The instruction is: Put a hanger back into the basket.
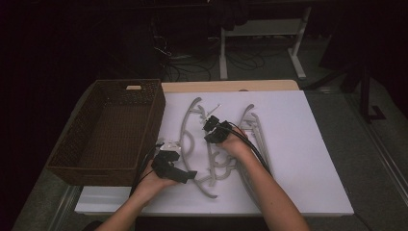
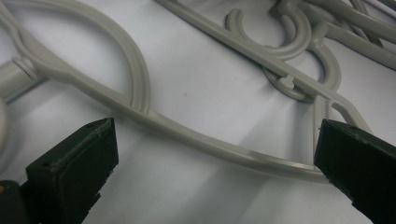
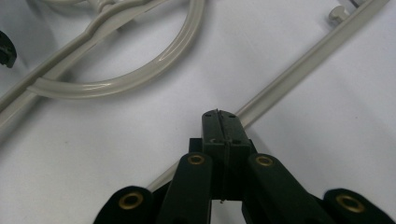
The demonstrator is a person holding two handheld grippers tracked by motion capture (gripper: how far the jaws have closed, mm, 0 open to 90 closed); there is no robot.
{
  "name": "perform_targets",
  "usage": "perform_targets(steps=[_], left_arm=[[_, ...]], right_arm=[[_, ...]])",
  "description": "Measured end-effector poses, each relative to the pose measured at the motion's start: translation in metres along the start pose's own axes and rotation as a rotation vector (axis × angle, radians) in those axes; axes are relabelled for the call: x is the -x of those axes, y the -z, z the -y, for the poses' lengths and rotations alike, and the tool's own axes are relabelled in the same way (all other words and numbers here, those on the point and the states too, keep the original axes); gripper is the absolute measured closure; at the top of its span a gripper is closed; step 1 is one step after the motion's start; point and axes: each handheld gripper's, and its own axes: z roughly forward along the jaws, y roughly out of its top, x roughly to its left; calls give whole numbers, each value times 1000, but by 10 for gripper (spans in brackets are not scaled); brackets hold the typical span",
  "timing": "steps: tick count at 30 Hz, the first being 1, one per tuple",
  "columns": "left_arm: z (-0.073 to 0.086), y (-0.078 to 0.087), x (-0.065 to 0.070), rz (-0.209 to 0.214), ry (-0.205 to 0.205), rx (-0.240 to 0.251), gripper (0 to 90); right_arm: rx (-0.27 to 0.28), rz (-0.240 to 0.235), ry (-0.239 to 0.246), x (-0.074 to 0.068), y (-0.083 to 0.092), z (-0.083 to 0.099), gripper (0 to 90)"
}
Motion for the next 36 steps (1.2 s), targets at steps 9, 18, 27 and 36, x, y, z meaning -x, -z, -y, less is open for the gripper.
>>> perform_targets(steps=[9,18,27,36], left_arm=[[-3,-10,-2,30,15,-2,16],[-13,-11,-12,42,65,52,216],[-21,-2,-21,56,156,123,452],[-31,7,-24,31,207,156,592]], right_arm=[[-1,2,6,0,-1,0,897],[-28,10,14,1,-3,3,896],[-24,-24,-1,6,-1,4,894],[70,-72,-81,17,22,13,794]])
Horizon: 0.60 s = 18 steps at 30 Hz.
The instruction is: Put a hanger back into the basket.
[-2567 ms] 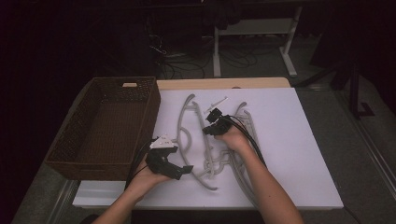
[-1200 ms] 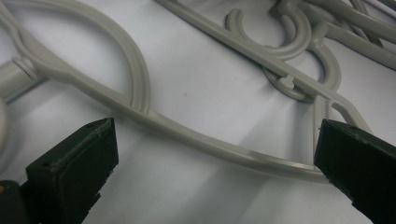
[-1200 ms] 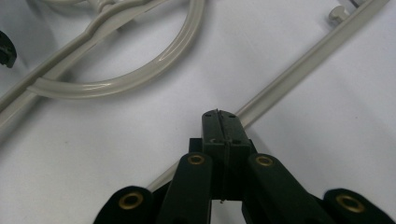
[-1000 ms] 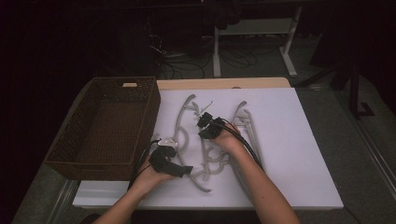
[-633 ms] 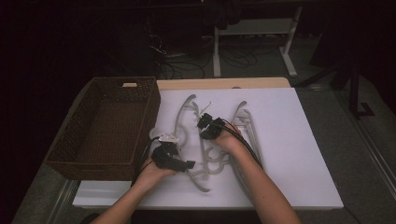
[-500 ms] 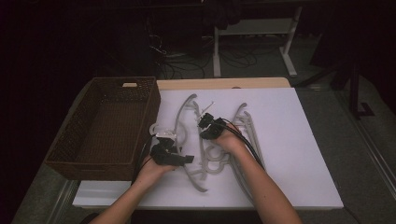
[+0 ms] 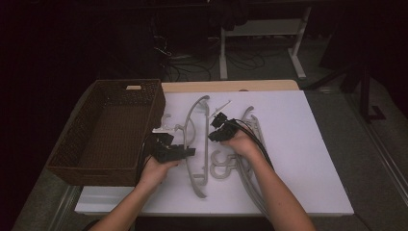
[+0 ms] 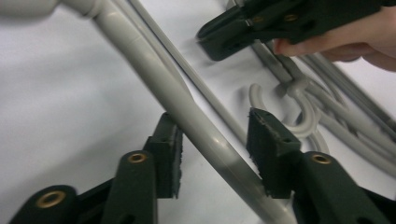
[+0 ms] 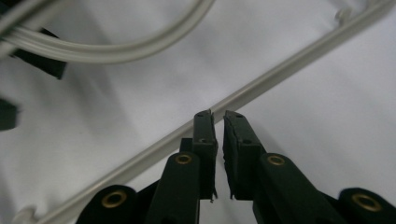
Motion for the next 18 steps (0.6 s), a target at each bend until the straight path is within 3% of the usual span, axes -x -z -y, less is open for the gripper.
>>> perform_targets(steps=[5,12,18], left_arm=[[-9,3,-1,-32,12,31,671],[-24,4,0,-75,0,54,787],[-36,5,7,-95,-31,52,793]], right_arm=[[98,-5,-55,10,28,11,680],[185,3,-96,17,57,33,550],[240,14,-124,23,77,46,449]])
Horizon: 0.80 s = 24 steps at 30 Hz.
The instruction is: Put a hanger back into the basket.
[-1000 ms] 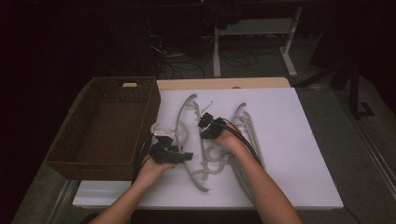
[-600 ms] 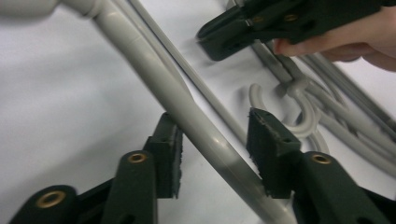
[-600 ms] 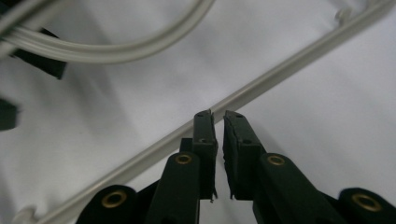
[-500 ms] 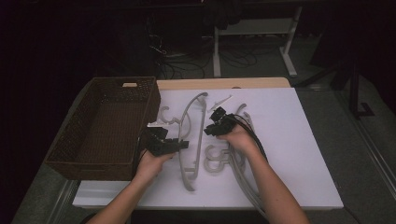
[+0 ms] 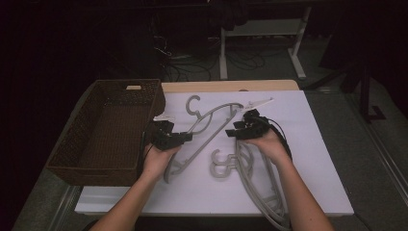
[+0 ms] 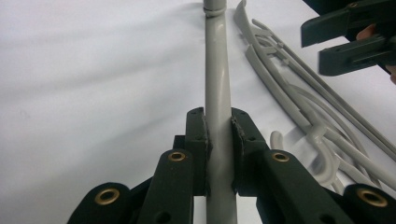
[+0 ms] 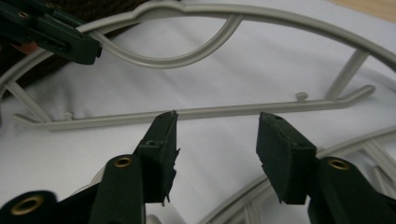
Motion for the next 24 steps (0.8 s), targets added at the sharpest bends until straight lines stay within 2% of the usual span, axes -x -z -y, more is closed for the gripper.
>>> perform_targets(steps=[3,8,16,20,24], left_arm=[[-7,4,5,-5,-16,5,794],[-21,12,14,-12,-59,13,794],[-49,37,27,-20,-130,7,795],[-65,58,24,-25,-162,9,795],[-78,86,11,-49,-193,21,795]], right_arm=[[31,4,-18,3,12,3,424],[63,7,-20,3,28,8,382],[107,16,-10,-6,53,17,322],[117,20,-19,-8,62,26,295],[118,25,-22,-8,68,34,272]])
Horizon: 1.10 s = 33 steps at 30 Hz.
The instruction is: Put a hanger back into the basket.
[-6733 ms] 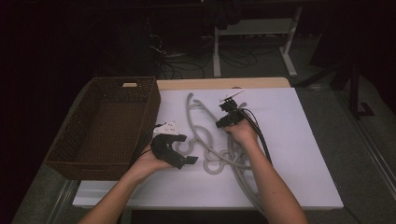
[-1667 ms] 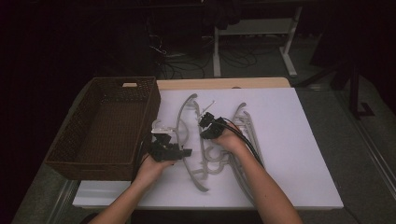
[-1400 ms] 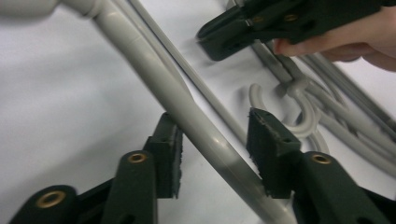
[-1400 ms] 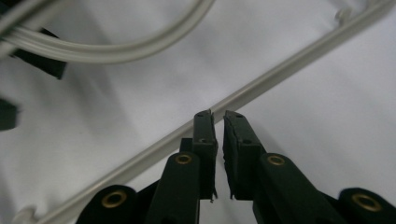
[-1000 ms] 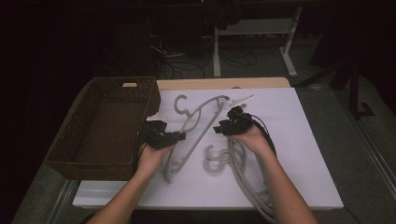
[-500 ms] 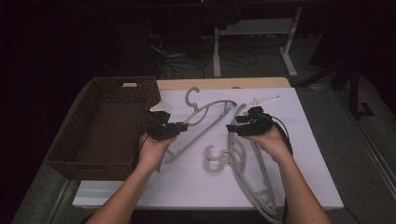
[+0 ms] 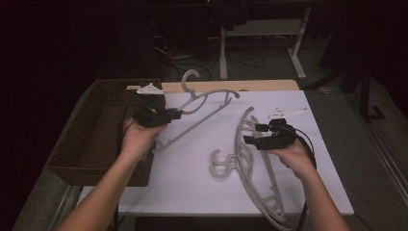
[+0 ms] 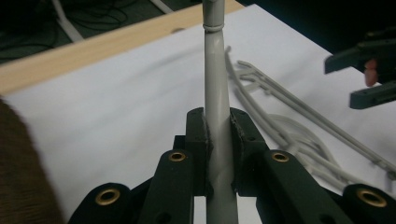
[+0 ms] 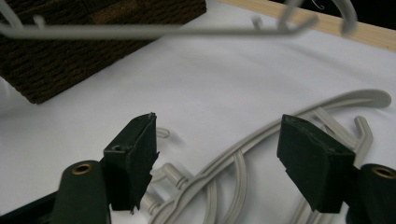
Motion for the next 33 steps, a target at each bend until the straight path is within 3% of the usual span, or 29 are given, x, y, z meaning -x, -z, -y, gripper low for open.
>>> perform_targets(steps=[5,9,13,23,28,33], left_arm=[[-2,34,-33,-26,-17,27,795],[1,56,-55,-60,-12,28,795],[7,82,-79,-71,4,61,795],[45,151,-135,-130,61,111,795],[65,166,-154,-154,60,84,795],[77,166,-167,-153,68,72,794]], right_arm=[[-5,11,-7,3,6,8,268],[2,23,-17,5,7,9,266],[2,30,-16,6,8,9,262],[1,65,-29,10,12,10,258],[14,78,-33,12,15,8,258],[16,86,-40,14,17,9,258]])
